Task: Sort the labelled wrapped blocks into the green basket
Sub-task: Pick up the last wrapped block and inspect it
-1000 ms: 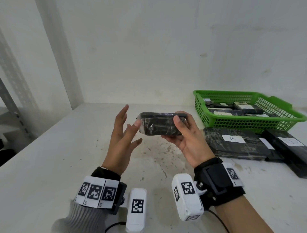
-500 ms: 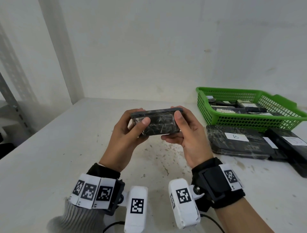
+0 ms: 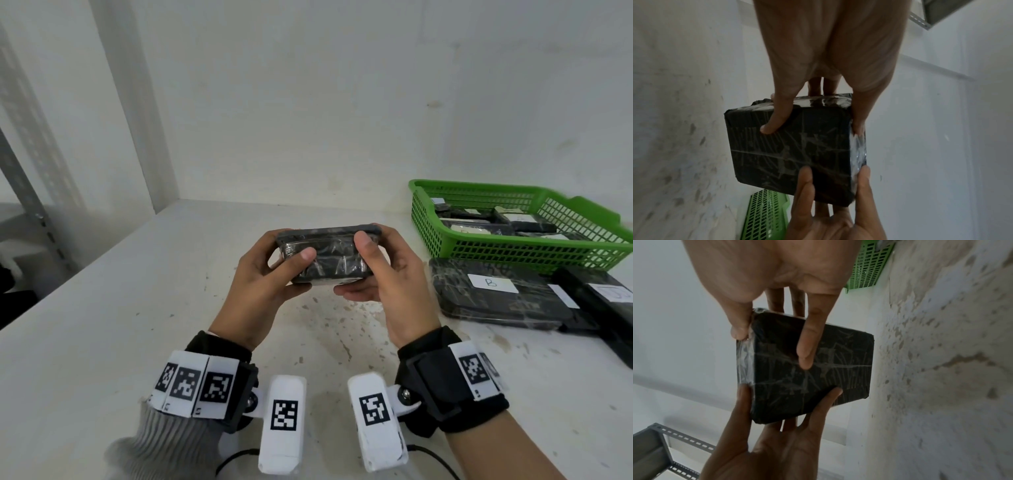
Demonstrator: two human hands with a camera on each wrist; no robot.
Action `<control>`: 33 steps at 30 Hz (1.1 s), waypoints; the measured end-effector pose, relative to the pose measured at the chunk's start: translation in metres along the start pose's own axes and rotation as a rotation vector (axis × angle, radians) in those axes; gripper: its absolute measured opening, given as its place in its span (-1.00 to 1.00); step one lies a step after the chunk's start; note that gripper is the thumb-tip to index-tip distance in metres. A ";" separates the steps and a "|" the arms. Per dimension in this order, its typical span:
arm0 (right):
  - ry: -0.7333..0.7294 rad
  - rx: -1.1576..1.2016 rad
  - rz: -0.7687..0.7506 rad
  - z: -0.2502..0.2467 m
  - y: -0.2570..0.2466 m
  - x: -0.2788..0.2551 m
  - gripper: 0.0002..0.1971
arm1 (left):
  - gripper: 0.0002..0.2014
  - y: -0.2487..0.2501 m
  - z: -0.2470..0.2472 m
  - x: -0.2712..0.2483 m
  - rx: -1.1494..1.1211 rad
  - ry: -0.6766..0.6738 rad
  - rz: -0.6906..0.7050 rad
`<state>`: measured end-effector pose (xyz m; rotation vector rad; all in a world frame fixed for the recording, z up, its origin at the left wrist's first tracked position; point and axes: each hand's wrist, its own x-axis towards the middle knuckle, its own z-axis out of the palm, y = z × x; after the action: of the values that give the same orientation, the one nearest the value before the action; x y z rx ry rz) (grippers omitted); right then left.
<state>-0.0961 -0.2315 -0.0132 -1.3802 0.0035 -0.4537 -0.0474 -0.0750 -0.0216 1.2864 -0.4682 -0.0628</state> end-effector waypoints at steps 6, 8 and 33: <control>-0.012 -0.055 -0.028 0.001 0.000 0.000 -0.54 | -0.43 -0.001 -0.003 0.000 -0.039 -0.015 0.025; 0.001 -0.061 -0.035 0.001 0.002 0.001 -0.57 | -0.45 -0.001 -0.003 0.000 -0.025 -0.030 0.028; -0.017 0.136 0.131 -0.006 0.012 0.011 -0.70 | -0.50 -0.013 -0.012 0.007 -0.042 -0.089 0.110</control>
<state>-0.0844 -0.2389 -0.0228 -1.2415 0.0473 -0.3267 -0.0341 -0.0701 -0.0345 1.2181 -0.6103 -0.0370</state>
